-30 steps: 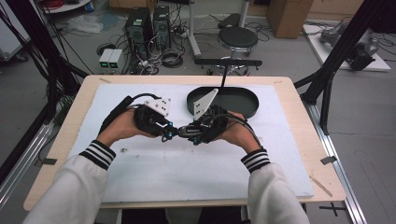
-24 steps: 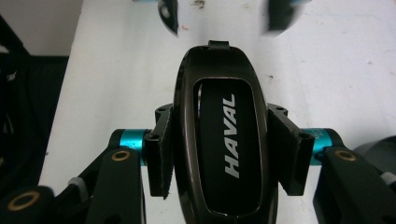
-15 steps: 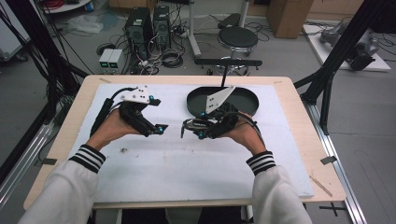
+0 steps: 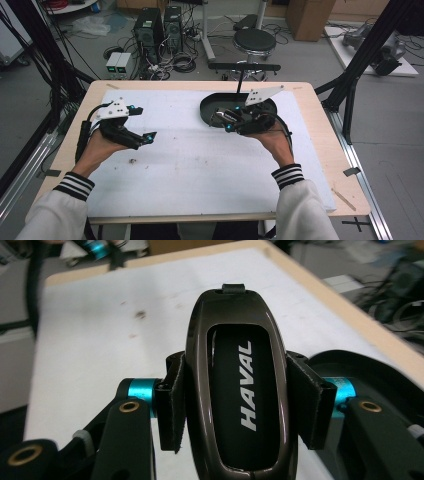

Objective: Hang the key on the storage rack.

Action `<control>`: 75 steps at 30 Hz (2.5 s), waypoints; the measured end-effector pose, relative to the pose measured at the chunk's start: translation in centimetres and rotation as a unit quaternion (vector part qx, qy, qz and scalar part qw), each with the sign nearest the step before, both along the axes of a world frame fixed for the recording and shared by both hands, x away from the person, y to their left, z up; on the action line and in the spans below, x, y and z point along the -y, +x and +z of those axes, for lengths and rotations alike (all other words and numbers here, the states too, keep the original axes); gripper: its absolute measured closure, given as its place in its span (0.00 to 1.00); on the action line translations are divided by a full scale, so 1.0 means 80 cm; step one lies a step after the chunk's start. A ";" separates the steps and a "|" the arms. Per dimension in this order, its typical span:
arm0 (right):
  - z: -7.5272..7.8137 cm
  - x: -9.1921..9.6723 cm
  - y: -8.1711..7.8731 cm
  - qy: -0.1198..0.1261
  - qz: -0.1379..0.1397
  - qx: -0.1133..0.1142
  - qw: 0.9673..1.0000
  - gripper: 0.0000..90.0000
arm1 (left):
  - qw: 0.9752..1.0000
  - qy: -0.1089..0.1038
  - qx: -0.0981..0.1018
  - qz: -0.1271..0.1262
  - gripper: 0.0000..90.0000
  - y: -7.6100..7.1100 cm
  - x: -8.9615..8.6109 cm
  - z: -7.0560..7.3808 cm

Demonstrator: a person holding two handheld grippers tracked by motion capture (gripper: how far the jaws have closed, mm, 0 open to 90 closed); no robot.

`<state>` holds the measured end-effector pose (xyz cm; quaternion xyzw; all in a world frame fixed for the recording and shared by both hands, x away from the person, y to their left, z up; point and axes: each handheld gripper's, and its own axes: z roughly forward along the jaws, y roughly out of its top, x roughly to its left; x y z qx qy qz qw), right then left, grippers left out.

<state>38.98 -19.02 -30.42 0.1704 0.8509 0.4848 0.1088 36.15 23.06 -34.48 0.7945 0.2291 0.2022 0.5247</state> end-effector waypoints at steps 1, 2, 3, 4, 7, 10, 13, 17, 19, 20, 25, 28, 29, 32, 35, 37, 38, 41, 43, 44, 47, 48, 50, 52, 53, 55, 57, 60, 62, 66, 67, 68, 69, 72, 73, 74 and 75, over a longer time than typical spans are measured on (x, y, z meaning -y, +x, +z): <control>0.002 0.004 0.000 0.007 -0.012 0.000 1.000 0.53 | 1.000 -0.002 0.009 0.003 0.02 -0.005 -0.005 -0.002; 0.003 0.008 0.000 0.016 -0.026 0.002 1.000 0.53 | 1.000 -0.004 0.012 0.002 0.02 -0.009 -0.011 -0.005; 0.005 0.012 0.001 0.025 -0.040 0.005 0.999 0.53 | 1.000 -0.013 0.012 0.003 0.02 -0.014 -0.016 -0.008; 0.006 0.016 0.001 0.035 -0.053 0.006 0.998 0.53 | 1.000 -0.020 0.015 0.006 0.02 -0.018 -0.022 -0.012; 0.009 0.028 0.004 0.051 -0.084 0.015 0.995 0.53 | 0.999 -0.039 0.018 0.018 0.02 -0.029 -0.039 -0.023; 0.009 0.039 0.006 0.058 -0.111 0.017 0.992 0.53 | 0.998 -0.054 0.019 0.031 0.02 -0.039 -0.053 -0.032; 0.009 0.048 0.010 0.062 -0.132 0.021 0.989 0.53 | 0.997 -0.063 0.023 0.048 0.02 -0.048 -0.064 -0.040; 0.010 0.059 0.013 0.058 -0.160 0.029 0.985 0.53 | 0.994 -0.080 0.028 0.063 0.02 -0.059 -0.075 -0.054; 0.011 0.064 0.015 0.059 -0.176 0.028 0.982 0.53 | 0.994 -0.086 0.028 0.066 0.02 -0.064 -0.078 -0.061; 0.012 0.066 0.016 0.057 -0.180 0.030 0.982 0.53 | 0.993 -0.091 0.029 0.069 0.02 -0.066 -0.079 -0.064; 0.017 0.074 0.020 0.066 -0.220 0.042 0.972 0.53 | 0.991 -0.102 0.038 0.083 0.02 -0.075 -0.085 -0.076; 0.020 0.079 0.024 0.064 -0.238 0.049 0.968 0.53 | 0.989 -0.113 0.038 0.093 0.02 -0.081 -0.089 -0.085; 0.020 0.080 0.025 0.062 -0.243 0.050 0.967 0.53 | 0.988 -0.117 0.039 0.093 0.02 -0.082 -0.090 -0.087; 0.019 0.084 0.031 0.060 -0.260 0.045 0.963 0.53 | 0.987 -0.122 0.041 0.096 0.02 -0.087 -0.091 -0.095; 0.020 0.088 0.037 0.060 -0.273 0.046 0.959 0.53 | 0.986 -0.129 0.049 0.095 0.02 -0.092 -0.090 -0.100; 0.022 0.091 0.042 0.060 -0.278 0.054 0.957 0.53 | 0.985 -0.133 0.048 0.098 0.02 -0.094 -0.089 -0.104; 0.023 0.092 0.044 0.058 -0.281 0.059 0.956 0.53 | 0.985 -0.134 0.048 0.097 0.02 -0.095 -0.089 -0.106; 0.025 0.093 0.052 0.057 -0.292 0.058 0.953 0.53 | 0.985 -0.134 0.048 0.103 0.02 -0.097 -0.090 -0.113; 0.025 0.093 0.055 0.058 -0.297 0.057 0.951 0.53 | 0.984 -0.135 0.051 0.106 0.02 -0.100 -0.091 -0.116; 0.026 0.093 0.057 0.058 -0.297 0.058 0.951 0.53 | 0.983 -0.138 0.050 0.106 0.02 -0.101 -0.092 -0.117; 0.028 0.091 0.061 0.053 -0.303 0.062 0.949 0.53 | 0.981 -0.149 0.052 0.110 0.02 -0.105 -0.093 -0.121; 0.028 0.091 0.063 0.052 -0.305 0.064 0.949 0.53 | 0.981 -0.149 0.054 0.113 0.02 -0.105 -0.093 -0.123; 0.030 0.089 0.065 0.046 -0.311 0.068 0.947 0.53 | 0.980 -0.153 0.054 0.117 0.02 -0.107 -0.094 -0.128; 0.032 0.088 0.068 0.042 -0.313 0.071 0.946 0.53 | 0.979 -0.155 0.053 0.122 0.02 -0.108 -0.095 -0.132; 0.033 0.087 0.069 0.041 -0.315 0.069 0.946 0.53 | 0.978 -0.159 0.056 0.122 0.02 -0.108 -0.096 -0.131; 0.035 0.086 0.072 0.037 -0.317 0.073 0.945 0.53 | 0.979 -0.152 0.056 0.126 0.02 -0.109 -0.097 -0.131; 0.035 0.085 0.074 0.039 -0.320 0.072 0.944 0.53 | 0.978 -0.155 0.058 0.125 0.02 -0.109 -0.097 -0.132; 0.033 0.083 0.077 0.036 -0.327 0.069 0.942 0.53 | 0.977 -0.155 0.065 0.127 0.02 -0.111 -0.097 -0.132; 0.032 0.083 0.081 0.036 -0.332 0.070 0.940 0.53 | 0.976 -0.160 0.074 0.129 0.02 -0.113 -0.098 -0.133; 0.032 0.084 0.087 0.034 -0.337 0.071 0.938 0.53 | 0.974 -0.163 0.083 0.132 0.02 -0.116 -0.098 -0.134; 0.031 0.083 0.088 0.036 -0.338 0.070 0.938 0.53 | 0.974 -0.161 0.084 0.131 0.02 -0.116 -0.098 -0.134; 0.031 0.083 0.089 0.037 -0.338 0.071 0.938 0.53 | 0.975 -0.161 0.084 0.132 0.02 -0.116 -0.097 -0.134; 0.031 0.083 0.090 0.037 -0.338 0.071 0.938 0.53 | 0.975 -0.160 0.084 0.131 0.02 -0.116 -0.097 -0.134; 0.030 0.082 0.093 0.038 -0.338 0.072 0.938 0.53 | 0.974 -0.160 0.091 0.132 0.02 -0.118 -0.098 -0.135; 0.030 0.081 0.094 0.036 -0.339 0.069 0.938 0.53 | 0.974 -0.161 0.091 0.130 0.02 -0.118 -0.098 -0.135; 0.030 0.081 0.095 0.032 -0.340 0.071 0.937 0.53 | 0.974 -0.163 0.092 0.131 0.02 -0.118 -0.098 -0.135; 0.030 0.080 0.096 0.031 -0.342 0.072 0.937 0.53 | 0.974 -0.162 0.093 0.131 0.02 -0.118 -0.097 -0.135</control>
